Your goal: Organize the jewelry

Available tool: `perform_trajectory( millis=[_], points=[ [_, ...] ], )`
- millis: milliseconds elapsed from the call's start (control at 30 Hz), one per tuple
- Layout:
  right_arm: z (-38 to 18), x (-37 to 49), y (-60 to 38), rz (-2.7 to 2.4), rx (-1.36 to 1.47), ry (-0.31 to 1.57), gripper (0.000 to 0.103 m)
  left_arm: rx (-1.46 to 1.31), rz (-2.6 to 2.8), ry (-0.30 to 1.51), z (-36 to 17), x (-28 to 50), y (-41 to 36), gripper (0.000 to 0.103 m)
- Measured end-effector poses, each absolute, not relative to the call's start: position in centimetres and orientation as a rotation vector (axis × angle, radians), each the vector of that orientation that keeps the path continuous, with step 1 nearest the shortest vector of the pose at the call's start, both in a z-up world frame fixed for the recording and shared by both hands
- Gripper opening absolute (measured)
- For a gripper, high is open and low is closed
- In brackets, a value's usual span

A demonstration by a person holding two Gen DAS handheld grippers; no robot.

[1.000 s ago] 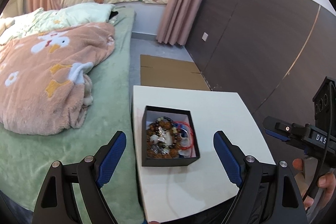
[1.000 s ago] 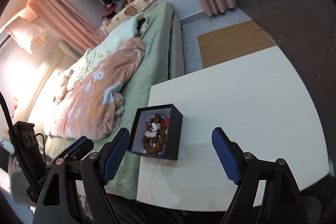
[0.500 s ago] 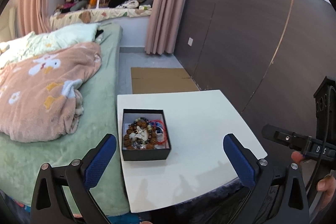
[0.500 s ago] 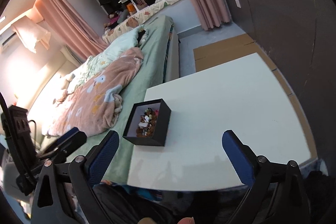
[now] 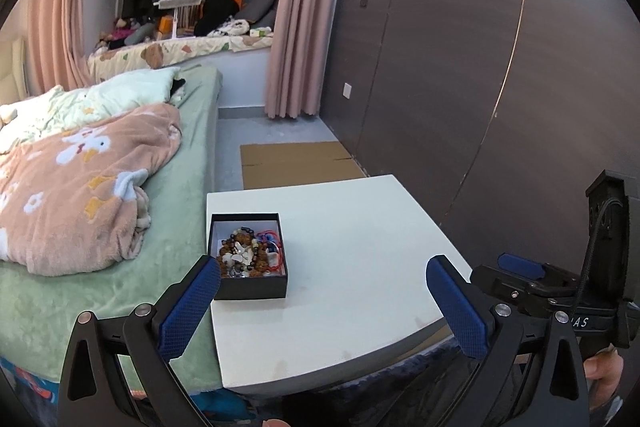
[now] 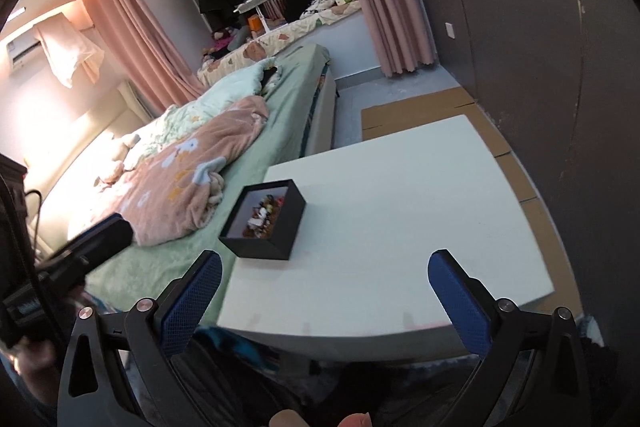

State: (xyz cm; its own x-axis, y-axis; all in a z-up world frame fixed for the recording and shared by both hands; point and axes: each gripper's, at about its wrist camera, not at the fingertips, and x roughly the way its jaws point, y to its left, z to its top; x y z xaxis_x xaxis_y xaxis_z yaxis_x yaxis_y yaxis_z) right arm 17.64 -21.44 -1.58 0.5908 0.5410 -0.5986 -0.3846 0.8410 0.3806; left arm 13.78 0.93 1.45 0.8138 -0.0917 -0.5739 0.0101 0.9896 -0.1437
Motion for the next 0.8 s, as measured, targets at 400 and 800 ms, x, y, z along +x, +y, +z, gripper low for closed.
perform_trajectory(
  millis=[400, 800],
  points=[
    [-1.2, 15.8, -22.1, 0.606, 0.202, 0.746, 0.103, -0.081, -0.011, 0.589, 1.7, 12.7, -1.6, 0.102],
    [-1.5, 14.9, -21.9, 0.595, 0.194, 0.754, 0.103, -0.088, 0.020, 0.562, 1.6, 11.6, -1.7, 0.102]
  ],
)
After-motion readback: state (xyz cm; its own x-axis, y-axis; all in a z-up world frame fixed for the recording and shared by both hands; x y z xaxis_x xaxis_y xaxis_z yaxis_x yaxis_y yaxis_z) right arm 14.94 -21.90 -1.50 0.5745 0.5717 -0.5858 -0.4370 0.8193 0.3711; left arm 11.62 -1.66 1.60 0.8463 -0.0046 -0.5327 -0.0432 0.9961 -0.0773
